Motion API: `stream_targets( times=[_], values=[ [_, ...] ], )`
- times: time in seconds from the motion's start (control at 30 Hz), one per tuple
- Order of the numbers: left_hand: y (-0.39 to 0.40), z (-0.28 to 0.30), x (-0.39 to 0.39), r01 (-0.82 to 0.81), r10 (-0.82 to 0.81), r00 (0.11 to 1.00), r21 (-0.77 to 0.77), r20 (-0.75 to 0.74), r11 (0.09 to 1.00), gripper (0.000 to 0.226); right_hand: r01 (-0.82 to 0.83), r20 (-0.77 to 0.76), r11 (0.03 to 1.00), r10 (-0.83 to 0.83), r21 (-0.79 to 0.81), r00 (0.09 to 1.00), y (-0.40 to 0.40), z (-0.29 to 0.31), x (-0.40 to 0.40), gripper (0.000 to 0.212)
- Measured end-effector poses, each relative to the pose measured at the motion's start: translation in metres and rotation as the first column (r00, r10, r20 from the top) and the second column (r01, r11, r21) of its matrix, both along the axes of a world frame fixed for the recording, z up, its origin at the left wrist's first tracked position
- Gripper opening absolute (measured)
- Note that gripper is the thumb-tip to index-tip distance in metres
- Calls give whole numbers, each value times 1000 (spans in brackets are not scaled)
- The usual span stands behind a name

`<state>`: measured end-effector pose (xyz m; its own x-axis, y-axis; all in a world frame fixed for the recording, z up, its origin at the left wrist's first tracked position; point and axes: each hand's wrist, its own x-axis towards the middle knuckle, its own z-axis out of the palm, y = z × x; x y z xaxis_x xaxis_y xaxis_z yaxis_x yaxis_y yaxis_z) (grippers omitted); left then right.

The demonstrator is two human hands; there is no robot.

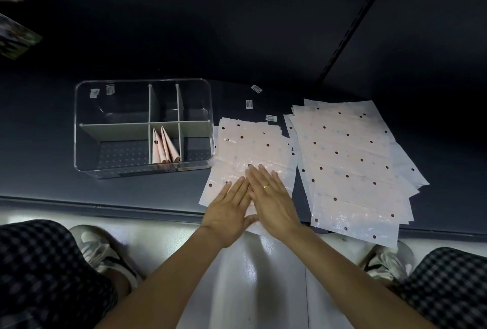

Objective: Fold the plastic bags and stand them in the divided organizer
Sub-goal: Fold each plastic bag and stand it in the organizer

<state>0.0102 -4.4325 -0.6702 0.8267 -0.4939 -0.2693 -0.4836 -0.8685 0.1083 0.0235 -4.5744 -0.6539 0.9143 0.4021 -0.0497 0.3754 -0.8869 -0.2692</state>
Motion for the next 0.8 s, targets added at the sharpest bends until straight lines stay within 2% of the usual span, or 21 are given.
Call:
stream_targets(
  times=[0.13,0.27,0.43,0.53,0.6,0.67,0.8],
  values=[
    [3,-1,-1,8,-8,1000,0,26,1000,75,1,-116,980,-25,-198,993,-20,-17,-1,57],
    [17,-1,-2,14,-14,1000,7,16,1000,77,-32,-121,965,0,-262,993,-27,-19,-2,62],
    [29,1,-1,-3,2,1000,-25,-29,1000,74,-51,-197,975,7,-217,980,-26,-13,1,62],
    [26,2,-1,-67,63,997,-99,-44,993,72,80,-264,997,-72,19,962,-24,-2,10,58],
    [23,2,-1,-100,95,995,-139,-42,985,70,207,-255,967,-165,148,953,-21,9,24,49],
    [23,2,-1,-115,109,993,-157,-41,981,68,226,-271,967,-186,121,944,-17,19,39,44],
    [22,3,-1,-142,135,990,-191,-51,971,66,204,-367,978,-209,-53,906,-9,26,62,41]
  ],
)
